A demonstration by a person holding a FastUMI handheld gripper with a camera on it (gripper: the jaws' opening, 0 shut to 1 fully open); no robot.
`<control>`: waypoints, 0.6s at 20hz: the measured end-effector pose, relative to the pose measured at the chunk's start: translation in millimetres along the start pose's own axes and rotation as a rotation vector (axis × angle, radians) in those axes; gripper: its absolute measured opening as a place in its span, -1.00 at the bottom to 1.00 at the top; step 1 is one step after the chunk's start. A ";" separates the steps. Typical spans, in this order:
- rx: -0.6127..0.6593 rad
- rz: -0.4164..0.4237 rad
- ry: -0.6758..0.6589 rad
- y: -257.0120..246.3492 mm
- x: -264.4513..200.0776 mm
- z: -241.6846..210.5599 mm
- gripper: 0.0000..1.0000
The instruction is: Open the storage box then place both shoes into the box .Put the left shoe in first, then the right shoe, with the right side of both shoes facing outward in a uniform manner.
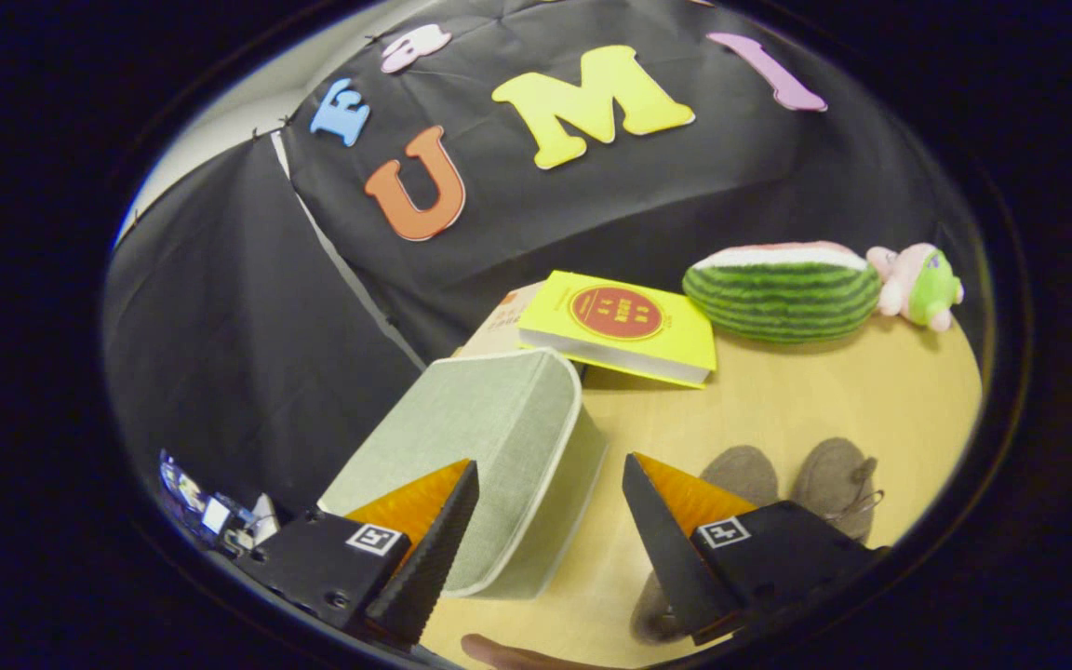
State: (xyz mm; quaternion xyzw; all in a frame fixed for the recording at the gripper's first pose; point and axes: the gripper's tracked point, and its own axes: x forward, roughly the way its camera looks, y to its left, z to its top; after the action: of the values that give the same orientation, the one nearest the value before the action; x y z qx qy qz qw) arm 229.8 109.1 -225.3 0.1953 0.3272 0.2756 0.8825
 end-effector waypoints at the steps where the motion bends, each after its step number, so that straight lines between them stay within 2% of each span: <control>1: 0.042 0.046 0.033 1.4 7.4 -3.2 0.99; 5: 0.222 0.266 0.106 15.5 23.1 -3.1 0.98; 6: 0.248 0.299 0.129 16.3 25.5 -3.6 0.98; 10: 0.252 0.302 0.180 -2.0 46.2 -5.0 0.98; 12: 0.327 0.410 0.212 8.2 49.3 -3.3 0.98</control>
State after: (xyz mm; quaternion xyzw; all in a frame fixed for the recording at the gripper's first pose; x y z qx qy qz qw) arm 255.9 146.4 -246.5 0.3674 0.4116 0.4108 0.7258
